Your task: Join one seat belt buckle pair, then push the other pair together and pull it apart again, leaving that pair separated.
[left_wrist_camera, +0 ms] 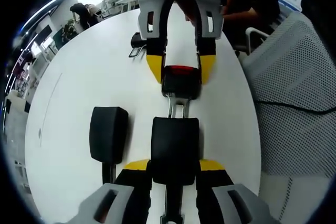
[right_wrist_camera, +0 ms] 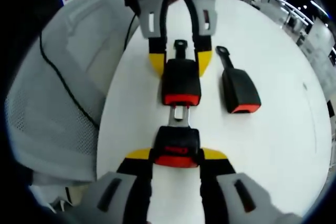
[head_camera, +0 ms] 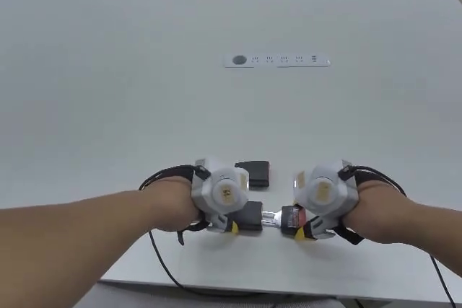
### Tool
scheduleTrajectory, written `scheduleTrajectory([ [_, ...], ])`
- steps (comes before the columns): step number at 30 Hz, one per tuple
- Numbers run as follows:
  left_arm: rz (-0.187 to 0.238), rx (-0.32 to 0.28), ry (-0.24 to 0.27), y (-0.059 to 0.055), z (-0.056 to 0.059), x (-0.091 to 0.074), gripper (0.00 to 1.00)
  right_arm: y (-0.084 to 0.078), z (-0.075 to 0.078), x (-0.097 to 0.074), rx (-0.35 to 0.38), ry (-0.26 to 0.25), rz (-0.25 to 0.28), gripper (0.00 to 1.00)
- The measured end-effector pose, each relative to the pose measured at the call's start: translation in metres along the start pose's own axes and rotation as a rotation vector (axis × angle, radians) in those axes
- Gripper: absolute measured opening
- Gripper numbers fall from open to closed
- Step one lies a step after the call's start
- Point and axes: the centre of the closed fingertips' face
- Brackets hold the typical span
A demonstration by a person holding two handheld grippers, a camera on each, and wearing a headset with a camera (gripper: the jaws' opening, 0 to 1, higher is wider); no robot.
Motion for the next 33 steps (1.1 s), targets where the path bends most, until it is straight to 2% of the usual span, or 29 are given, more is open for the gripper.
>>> scheduleTrajectory([
  [6, 0.007, -0.002, -0.002, 0.000, 0.000, 0.000, 0.33, 0.005, 0.003, 0.004, 0.001, 0.001, 0.005, 0.34],
  [11, 0.018, 0.000, -0.011, 0.001, 0.000, 0.000, 0.32, 0.004, 0.004, 0.004, -0.011, 0.005, 0.001, 0.33],
  [19, 0.020, -0.010, -0.011, 0.000, 0.000, 0.001, 0.31, 0.009, 0.009, 0.008, -0.006, 0.016, -0.022, 0.31],
  [23, 0.005, -0.007, -0.011, 0.000, 0.000, 0.001, 0.31, 0.013, 0.010, 0.009, -0.012, 0.024, -0.024, 0.31],
  [30, -0.003, 0.017, -0.043, 0.000, 0.000, 0.002, 0.31, 0.014, 0.010, 0.008, -0.035, 0.035, -0.034, 0.31],
  [33, -0.005, 0.027, -0.053, 0.000, 0.001, 0.002, 0.31, 0.020, 0.011, 0.012, -0.043, 0.041, -0.033, 0.31],
])
Point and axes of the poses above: the centre of the closed fingertips' face, and the gripper's own axes: x roughly forward along the fingers, z roughly to its right, y roughly out of its top, and after that the axes turned 8 degrees about -x, right-handed
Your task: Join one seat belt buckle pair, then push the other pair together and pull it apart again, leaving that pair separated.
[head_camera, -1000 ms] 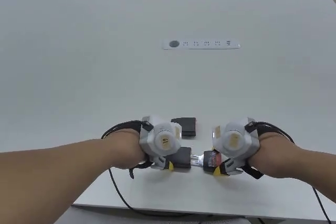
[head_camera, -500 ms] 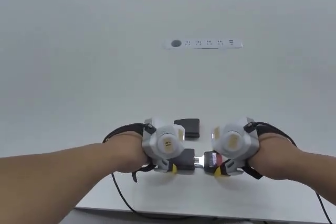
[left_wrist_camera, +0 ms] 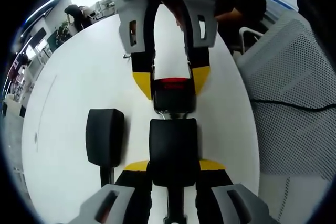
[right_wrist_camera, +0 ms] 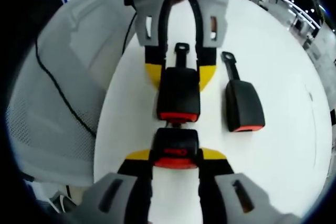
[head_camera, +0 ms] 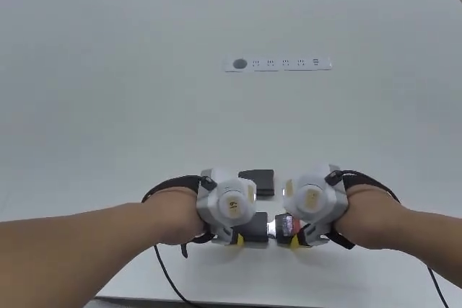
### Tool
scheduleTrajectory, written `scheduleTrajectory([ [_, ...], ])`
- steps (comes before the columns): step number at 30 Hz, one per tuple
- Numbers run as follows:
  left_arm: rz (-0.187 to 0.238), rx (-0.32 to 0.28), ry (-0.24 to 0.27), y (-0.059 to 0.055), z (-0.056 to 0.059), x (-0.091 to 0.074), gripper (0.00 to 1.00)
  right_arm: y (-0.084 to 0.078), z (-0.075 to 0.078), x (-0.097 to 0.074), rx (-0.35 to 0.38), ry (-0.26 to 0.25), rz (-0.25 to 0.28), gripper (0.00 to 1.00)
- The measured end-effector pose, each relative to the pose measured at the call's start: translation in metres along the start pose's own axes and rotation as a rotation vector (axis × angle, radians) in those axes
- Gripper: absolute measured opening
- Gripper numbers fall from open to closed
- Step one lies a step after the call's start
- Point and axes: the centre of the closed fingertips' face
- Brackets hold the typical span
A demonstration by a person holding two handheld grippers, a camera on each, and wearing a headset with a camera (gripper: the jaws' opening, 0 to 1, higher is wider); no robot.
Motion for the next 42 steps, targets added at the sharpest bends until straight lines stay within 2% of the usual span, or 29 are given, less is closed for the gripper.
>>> scheduleTrajectory([
  [5, 0.004, -0.006, -0.002, -0.0008, -0.0001, -0.0003, 0.31, -0.0024, 0.0005, 0.0003, 0.016, 0.003, 0.002, 0.31],
  [9, -0.002, 0.000, -0.004, -0.0005, 0.0007, -0.0002, 0.31, 0.0045, 0.0007, 0.0023, 0.034, -0.007, 0.016, 0.31],
  [10, 0.001, -0.003, -0.003, -0.0001, 0.0008, -0.0003, 0.31, 0.0030, 0.0006, 0.0036, 0.045, -0.006, 0.002, 0.31],
  [14, 0.003, -0.005, 0.000, 0.0008, 0.0017, -0.0003, 0.31, 0.0022, 0.0010, 0.0027, 0.049, -0.006, 0.013, 0.31],
  [19, -0.001, -0.009, 0.001, 0.0004, 0.0022, -0.0006, 0.31, 0.0017, 0.0008, 0.0036, 0.043, -0.016, 0.001, 0.31],
  [26, 0.039, -0.022, 0.009, -0.0021, 0.0003, -0.0024, 0.31, -0.0005, -0.0006, 0.0002, 0.025, -0.021, 0.014, 0.31],
  [29, 0.060, -0.047, 0.009, -0.0024, -0.0007, -0.0032, 0.31, -0.0009, -0.0007, -0.0003, 0.028, -0.022, 0.020, 0.31],
  [42, 0.066, -0.048, 0.013, -0.0032, -0.0060, 0.0004, 0.31, -0.0020, -0.0001, -0.0004, 0.044, -0.031, 0.044, 0.32],
])
Point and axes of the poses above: the centre of the closed fingertips' face, and the gripper's own axes: x roughly forward along the fingers, z roughly to its right, y roughly out of its top, and after that the axes turned 8 degrees about -x, right-handed
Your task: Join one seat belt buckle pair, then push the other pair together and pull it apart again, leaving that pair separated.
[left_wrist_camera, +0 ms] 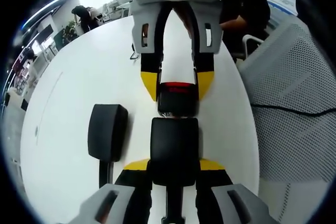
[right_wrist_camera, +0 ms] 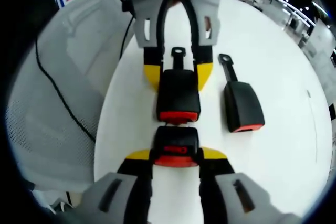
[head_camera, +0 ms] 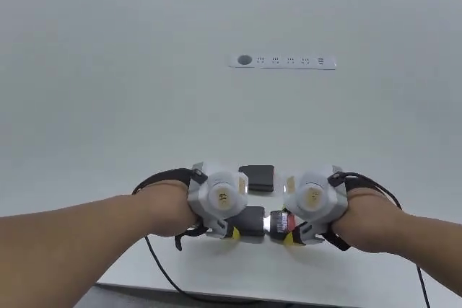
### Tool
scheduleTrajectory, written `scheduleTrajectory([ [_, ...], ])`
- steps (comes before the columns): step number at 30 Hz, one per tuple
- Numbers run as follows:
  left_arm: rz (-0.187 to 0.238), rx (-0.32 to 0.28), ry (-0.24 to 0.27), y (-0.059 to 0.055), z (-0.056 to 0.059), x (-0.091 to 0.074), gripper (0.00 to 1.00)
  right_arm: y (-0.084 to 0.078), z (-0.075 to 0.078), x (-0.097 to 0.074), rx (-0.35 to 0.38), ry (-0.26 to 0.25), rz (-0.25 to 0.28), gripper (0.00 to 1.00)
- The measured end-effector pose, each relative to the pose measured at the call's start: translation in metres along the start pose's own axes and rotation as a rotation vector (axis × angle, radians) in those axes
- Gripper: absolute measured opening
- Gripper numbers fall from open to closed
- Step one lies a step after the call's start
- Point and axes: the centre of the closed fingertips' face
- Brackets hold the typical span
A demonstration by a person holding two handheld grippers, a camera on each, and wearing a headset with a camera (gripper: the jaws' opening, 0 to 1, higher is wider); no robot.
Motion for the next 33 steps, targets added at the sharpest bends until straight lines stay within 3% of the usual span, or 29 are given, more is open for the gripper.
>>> scheduleTrajectory([
  [10, -0.054, -0.008, -0.012, -0.001, 0.002, 0.000, 0.33, 0.002, -0.001, 0.000, 0.008, -0.013, 0.015, 0.34],
  [19, -0.056, -0.025, -0.001, 0.000, 0.004, -0.002, 0.33, 0.002, 0.000, 0.000, 0.083, -0.011, 0.018, 0.35],
  [26, -0.080, -0.019, 0.003, -0.002, 0.006, -0.005, 0.35, 0.004, 0.000, -0.001, 0.070, -0.028, 0.016, 0.35],
  [33, -0.015, -0.058, 0.046, 0.013, -0.002, -0.023, 0.42, 0.012, 0.002, -0.017, 0.085, -0.068, 0.045, 0.36],
])
Point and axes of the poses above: the centre of the closed fingertips' face, and the gripper's own axes: x roughly forward along the fingers, z roughly to its right, y roughly out of its top, and after that the axes turned 8 degrees about -x, right-handed
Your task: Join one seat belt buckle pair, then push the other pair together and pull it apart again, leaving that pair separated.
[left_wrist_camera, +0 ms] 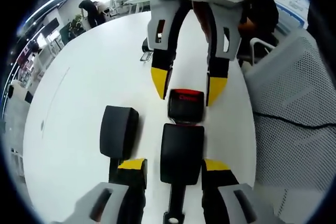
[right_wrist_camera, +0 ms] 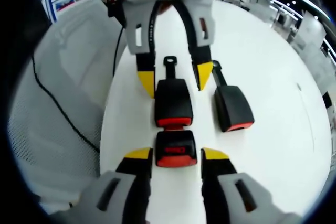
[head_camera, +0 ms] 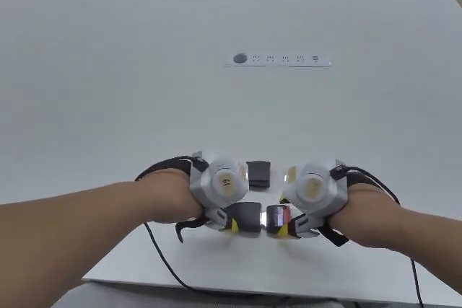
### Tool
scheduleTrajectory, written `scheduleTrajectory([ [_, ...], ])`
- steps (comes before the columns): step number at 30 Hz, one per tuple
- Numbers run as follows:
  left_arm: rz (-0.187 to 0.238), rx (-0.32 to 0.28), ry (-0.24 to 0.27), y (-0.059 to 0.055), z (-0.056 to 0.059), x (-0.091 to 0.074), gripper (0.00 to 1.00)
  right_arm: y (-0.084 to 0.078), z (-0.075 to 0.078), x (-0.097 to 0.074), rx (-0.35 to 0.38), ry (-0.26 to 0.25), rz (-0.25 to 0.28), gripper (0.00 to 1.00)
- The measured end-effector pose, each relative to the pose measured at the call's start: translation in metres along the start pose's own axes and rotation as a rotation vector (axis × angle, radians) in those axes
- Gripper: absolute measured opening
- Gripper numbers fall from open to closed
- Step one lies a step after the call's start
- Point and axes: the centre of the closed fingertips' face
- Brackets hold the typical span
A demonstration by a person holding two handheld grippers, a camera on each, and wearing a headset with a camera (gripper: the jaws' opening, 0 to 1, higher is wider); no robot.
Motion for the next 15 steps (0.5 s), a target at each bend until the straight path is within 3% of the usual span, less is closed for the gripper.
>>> scheduleTrajectory([
  [8, 0.032, 0.022, 0.024, 0.012, -0.004, -0.015, 0.43, 0.007, 0.002, -0.014, -0.014, -0.027, 0.023, 0.34],
  [15, 0.022, 0.018, 0.034, 0.012, -0.011, -0.012, 0.44, -0.007, 0.009, -0.023, -0.015, -0.044, 0.014, 0.34],
])
Point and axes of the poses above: the centre of the closed fingertips' face, and the gripper's own axes: x roughly forward along the fingers, z roughly to its right, y roughly out of its top, and after that the axes turned 8 degrees about -x, right-handed
